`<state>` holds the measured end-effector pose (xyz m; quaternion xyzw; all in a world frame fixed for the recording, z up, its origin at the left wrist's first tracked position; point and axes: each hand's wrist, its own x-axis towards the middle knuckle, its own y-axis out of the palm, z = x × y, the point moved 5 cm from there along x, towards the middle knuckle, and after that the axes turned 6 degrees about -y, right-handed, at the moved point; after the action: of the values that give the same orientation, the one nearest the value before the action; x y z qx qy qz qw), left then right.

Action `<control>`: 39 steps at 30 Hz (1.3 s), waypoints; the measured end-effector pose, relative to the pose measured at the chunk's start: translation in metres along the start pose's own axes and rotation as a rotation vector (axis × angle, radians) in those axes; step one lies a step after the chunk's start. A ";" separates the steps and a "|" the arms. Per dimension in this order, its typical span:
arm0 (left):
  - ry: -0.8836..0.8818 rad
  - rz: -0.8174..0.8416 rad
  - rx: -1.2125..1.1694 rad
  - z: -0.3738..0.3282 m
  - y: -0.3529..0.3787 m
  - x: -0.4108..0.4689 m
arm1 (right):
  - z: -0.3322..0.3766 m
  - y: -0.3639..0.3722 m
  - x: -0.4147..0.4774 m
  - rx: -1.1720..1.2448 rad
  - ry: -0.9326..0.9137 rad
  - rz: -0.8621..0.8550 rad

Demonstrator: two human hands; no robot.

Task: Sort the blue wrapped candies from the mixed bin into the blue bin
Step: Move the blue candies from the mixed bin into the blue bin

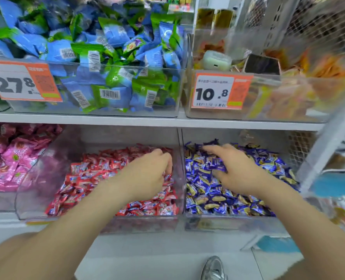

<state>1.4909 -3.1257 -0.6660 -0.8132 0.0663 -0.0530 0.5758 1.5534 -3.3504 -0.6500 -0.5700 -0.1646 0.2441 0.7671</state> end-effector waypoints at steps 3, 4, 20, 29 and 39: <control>0.068 0.237 0.001 0.010 0.028 -0.001 | 0.002 0.003 -0.004 -0.066 -0.036 0.050; 0.074 0.322 0.003 0.013 0.037 -0.002 | 0.009 0.002 -0.004 -0.064 -0.066 0.026; -0.486 0.270 0.378 0.128 -0.007 -0.036 | 0.120 0.015 0.031 -0.064 -0.359 -0.128; -0.599 0.323 0.170 0.135 -0.045 -0.080 | 0.181 0.097 0.049 0.137 -0.654 0.571; -0.627 0.559 0.205 0.146 -0.019 -0.081 | 0.185 0.138 0.101 -0.350 -0.469 0.336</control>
<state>1.4362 -2.9697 -0.6969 -0.6793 0.1001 0.3485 0.6381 1.5129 -3.1152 -0.7297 -0.6403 -0.2800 0.4597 0.5480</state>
